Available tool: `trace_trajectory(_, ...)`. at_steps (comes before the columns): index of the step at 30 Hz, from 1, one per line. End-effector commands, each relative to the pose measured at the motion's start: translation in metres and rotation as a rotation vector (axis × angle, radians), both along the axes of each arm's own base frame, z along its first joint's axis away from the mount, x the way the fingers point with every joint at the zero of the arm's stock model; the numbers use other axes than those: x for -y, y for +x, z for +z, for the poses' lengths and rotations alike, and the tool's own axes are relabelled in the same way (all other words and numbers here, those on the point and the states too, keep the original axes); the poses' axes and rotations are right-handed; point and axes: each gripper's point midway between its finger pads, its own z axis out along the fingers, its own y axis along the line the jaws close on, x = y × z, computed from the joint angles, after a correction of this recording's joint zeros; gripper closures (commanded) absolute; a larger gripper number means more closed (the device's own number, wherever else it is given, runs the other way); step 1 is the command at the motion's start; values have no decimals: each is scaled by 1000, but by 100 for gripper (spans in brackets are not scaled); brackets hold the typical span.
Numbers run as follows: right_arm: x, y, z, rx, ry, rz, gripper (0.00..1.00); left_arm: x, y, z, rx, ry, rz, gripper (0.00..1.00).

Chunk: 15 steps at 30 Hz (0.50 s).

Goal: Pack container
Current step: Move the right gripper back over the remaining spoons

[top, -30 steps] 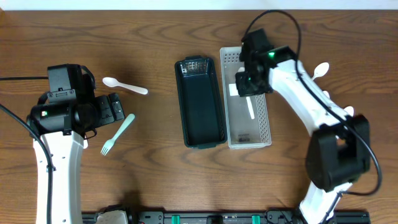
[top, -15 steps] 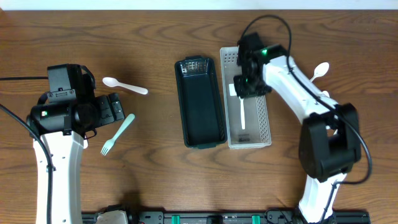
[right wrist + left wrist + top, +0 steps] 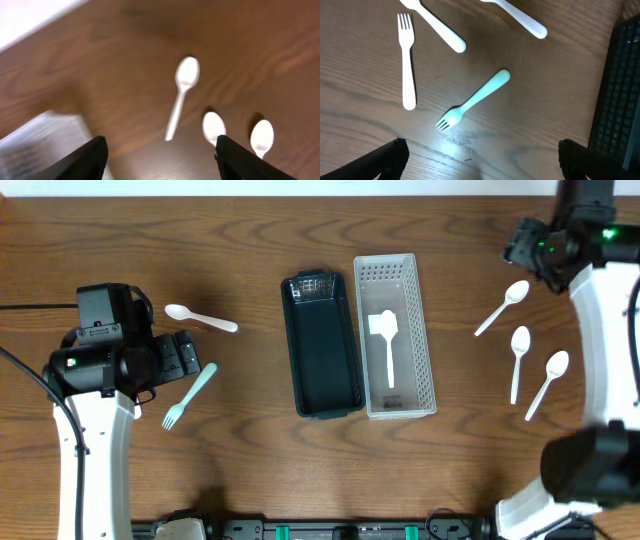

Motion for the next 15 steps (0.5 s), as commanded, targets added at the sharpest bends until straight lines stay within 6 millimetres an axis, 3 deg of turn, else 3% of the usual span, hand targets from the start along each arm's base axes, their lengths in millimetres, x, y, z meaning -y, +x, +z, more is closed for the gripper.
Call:
trace_trajectory(1, 16, 5, -64, -130, 93, -81, 27, -1, 2, 4, 8, -7, 8, 2)
trace_trajectory(7, 24, 15, -132, -240, 150, -104, 25, -1, 2, 4, 7, -7, 8, 2)
trace_trajectory(15, 24, 21, -177, -298, 159, -105, 25, -1, 1, 3, 5, -8, 8, 2)
